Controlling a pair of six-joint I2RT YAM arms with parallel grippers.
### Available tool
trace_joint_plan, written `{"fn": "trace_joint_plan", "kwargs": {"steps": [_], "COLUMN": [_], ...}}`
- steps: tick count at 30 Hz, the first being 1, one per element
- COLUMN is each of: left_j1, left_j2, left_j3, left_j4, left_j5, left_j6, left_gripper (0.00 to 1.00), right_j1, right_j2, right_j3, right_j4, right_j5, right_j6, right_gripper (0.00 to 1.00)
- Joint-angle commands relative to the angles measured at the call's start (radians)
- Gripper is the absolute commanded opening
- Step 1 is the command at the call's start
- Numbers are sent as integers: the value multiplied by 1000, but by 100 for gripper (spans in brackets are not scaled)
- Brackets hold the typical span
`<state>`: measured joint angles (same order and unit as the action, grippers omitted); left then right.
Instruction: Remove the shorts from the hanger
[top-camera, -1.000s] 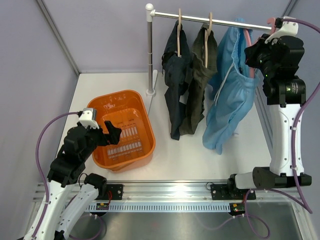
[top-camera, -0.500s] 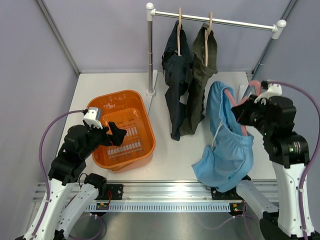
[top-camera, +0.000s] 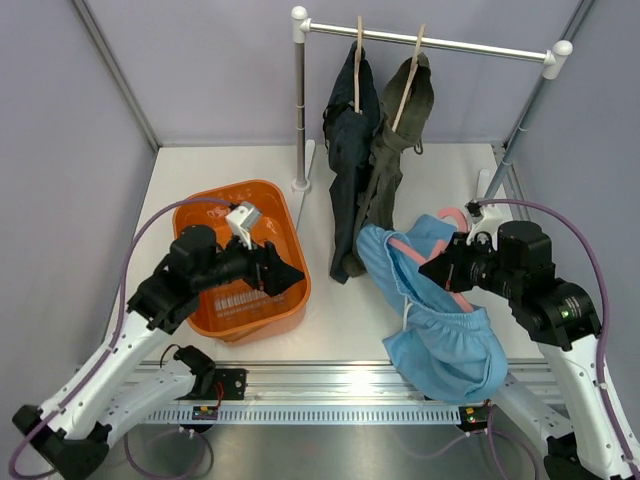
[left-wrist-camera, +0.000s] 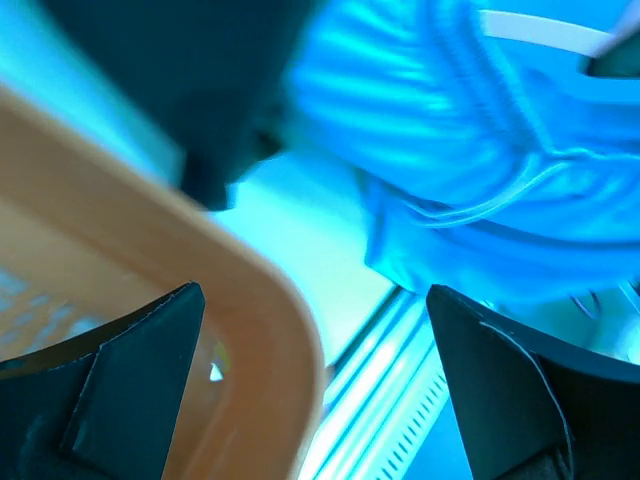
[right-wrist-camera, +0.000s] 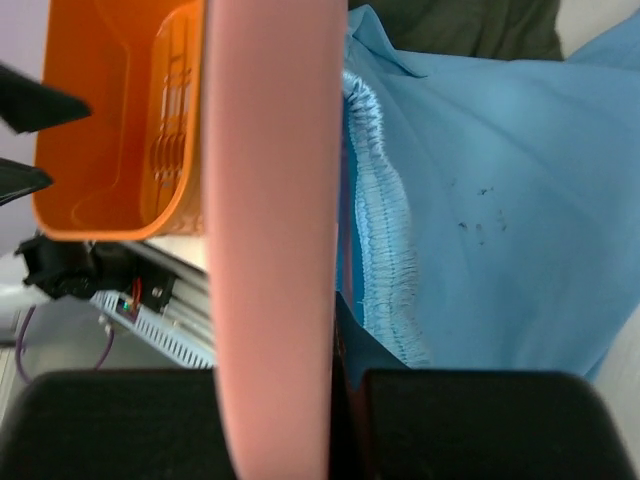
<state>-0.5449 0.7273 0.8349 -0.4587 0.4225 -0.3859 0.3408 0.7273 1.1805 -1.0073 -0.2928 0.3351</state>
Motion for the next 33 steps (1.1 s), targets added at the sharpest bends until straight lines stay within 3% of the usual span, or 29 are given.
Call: {"fn": "trace_joint_plan", "kwargs": {"steps": [1, 5, 11, 16, 25, 33], "left_j1": [-136, -286, -403, -489, -520, -523], "left_j2": [58, 180, 302, 435, 566, 627], "left_j3": [99, 154, 191, 297, 357, 366], "left_j4": [123, 187, 313, 285, 290, 359], "left_j5": [-83, -217, -367, -557, -735, -743], "left_j6": [-45, -112, -189, -206, -235, -246], "left_gripper": [99, 99, 97, 93, 88, 88], "right_j1": [56, 153, 216, 242, 250, 257], "right_j2": [10, 53, 109, 132, 170, 184], "right_j3": [-4, 13, 62, 99, 165, 177], "right_j4": [102, 125, 141, 139, 136, 124], "right_j5": [-66, 41, 139, 204, 221, 236], "right_j6": [36, 56, 74, 84, 74, 61], "right_gripper": [0, 0, 0, 0, 0, 0]}}
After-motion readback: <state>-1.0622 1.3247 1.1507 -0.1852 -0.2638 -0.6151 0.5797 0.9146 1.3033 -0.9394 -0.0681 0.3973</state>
